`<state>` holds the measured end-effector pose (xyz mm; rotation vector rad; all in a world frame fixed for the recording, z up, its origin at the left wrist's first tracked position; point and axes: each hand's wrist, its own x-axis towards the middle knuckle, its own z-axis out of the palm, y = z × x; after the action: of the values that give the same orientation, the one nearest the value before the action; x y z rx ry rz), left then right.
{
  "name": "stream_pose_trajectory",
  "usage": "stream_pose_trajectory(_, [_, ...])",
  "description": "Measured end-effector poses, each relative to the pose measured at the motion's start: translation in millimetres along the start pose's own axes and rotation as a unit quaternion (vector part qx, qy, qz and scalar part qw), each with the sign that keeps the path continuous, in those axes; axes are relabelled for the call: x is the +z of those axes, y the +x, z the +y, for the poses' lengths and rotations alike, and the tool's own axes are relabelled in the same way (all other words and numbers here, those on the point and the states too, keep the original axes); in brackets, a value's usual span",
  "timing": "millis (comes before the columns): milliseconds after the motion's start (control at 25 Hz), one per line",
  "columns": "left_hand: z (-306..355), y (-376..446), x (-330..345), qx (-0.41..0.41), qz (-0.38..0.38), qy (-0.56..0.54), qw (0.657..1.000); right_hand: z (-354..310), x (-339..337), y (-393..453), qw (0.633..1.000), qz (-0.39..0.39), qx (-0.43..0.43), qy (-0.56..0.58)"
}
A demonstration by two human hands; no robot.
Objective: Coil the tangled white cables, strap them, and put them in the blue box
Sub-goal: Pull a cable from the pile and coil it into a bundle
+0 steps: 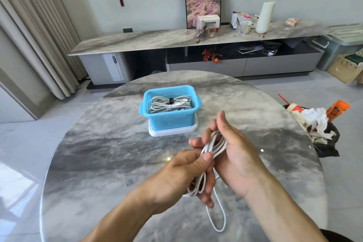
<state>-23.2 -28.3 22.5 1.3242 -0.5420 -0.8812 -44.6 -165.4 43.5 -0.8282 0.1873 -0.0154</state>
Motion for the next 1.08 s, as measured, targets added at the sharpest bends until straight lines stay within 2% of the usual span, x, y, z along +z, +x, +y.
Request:
stream_pose_trajectory(120, [-2.2,3.6,10.6,-0.052,0.002,-0.075,0.996,3.9,-2.6,6.0,0.997,0.074,-0.032,-0.018])
stream_pose_trajectory(280, [2.2,7.8,12.8,-0.094,0.011,-0.092,0.991,-2.1,-6.9,8.3,0.985,0.142,-0.033,-0.09])
stream_pose_trajectory(400, [2.4,9.3,20.0,-0.085,0.045,-0.083,0.992,0.2,-5.1,12.7,0.984,0.173,-0.026,0.007])
stream_pose_trajectory(480, [-0.9,10.2,24.8,-0.068,0.07,-0.046,0.994,-0.5,-7.2,12.3,0.985,0.16,-0.035,0.054])
stream_pose_trajectory(520, [-1.3,10.4,24.9,-0.051,0.081,-0.036,0.995,-0.7,-9.9,11.3,0.991,0.117,-0.044,0.058])
stream_pose_trajectory(560, [0.2,9.6,22.8,-0.026,0.098,-0.041,0.994,-0.3,-11.7,9.6,0.997,0.041,-0.038,0.058])
stream_pose_trajectory(640, [12.8,5.2,11.6,0.03,0.152,-0.094,0.983,7.5,-12.2,5.2,0.992,-0.125,0.022,0.001])
stream_pose_trajectory(720, [28.2,1.6,-5.0,0.077,0.215,-0.149,0.962,21.5,-12.3,0.6,0.95,-0.229,0.103,-0.188])
stream_pose_trajectory(760, [34.6,0.3,-13.9,0.09,0.243,-0.168,0.951,26.1,-12.5,-1.1,0.909,-0.269,0.14,-0.287])
stream_pose_trajectory(800, [40.3,-1.5,-23.6,0.099,0.268,-0.183,0.941,25.2,-12.0,-2.6,0.87,-0.298,0.161,-0.358])
stream_pose_trajectory(840, [44.0,-3.1,-33.6,0.102,0.297,-0.192,0.93,18.2,-12.9,-4.3,0.852,-0.308,0.168,-0.388])
stream_pose_trajectory(880, [46.2,-5.3,-42.3,0.102,0.327,-0.192,0.92,7.3,-18.3,-4.6,0.853,-0.297,0.164,-0.396])
stream_pose_trajectory(960, [45.7,-10.6,-55.4,0.113,0.39,-0.12,0.906,-17.4,-28.0,-6.0,0.904,-0.241,0.106,-0.337])
stream_pose_trajectory(1000, [43.3,-11.0,-55.7,0.126,0.41,-0.037,0.902,-27.5,-31.2,-7.6,0.938,-0.212,0.056,-0.268])
stream_pose_trajectory(1080, [35.0,-9.8,-45.5,0.16,0.405,0.202,0.877,-34.9,-34.2,-9.4,0.97,-0.198,-0.037,-0.139])
